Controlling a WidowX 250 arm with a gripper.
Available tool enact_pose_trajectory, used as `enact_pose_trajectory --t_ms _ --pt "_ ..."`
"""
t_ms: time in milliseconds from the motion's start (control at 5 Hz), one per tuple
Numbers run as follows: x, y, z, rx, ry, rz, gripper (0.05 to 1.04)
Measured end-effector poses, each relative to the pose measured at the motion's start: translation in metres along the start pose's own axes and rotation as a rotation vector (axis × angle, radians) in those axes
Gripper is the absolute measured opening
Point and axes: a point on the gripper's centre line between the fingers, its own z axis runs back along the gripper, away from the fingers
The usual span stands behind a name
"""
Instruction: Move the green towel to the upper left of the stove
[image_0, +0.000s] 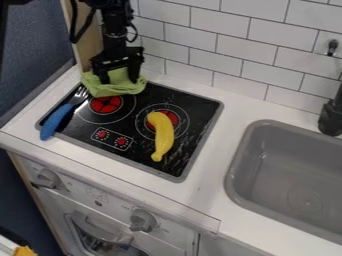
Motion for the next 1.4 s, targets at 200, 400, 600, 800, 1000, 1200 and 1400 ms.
enact_pose_trajectory --t_ms 200,400,600,800,1000,1200,1400 --pt "0.009 0.013 -0.001 0.006 -0.008 0.022 0.999" --pt "0.01 0.012 -0.001 -0.005 -0.009 0.019 0.999" --pt "0.007 0.009 -0.003 -0.024 0.005 0.021 0.999" --pt "0.004 0.008 0.001 -0.041 0.014 0.021 0.999" --pt "0.01 0.008 0.028 -0.065 -0.01 0.026 0.998" --pt "0.013 0.014 0.055 -0.031 -0.03 0.037 0.999" --pt "0.004 0.021 0.076 -0.029 -0.056 0.035 0.999"
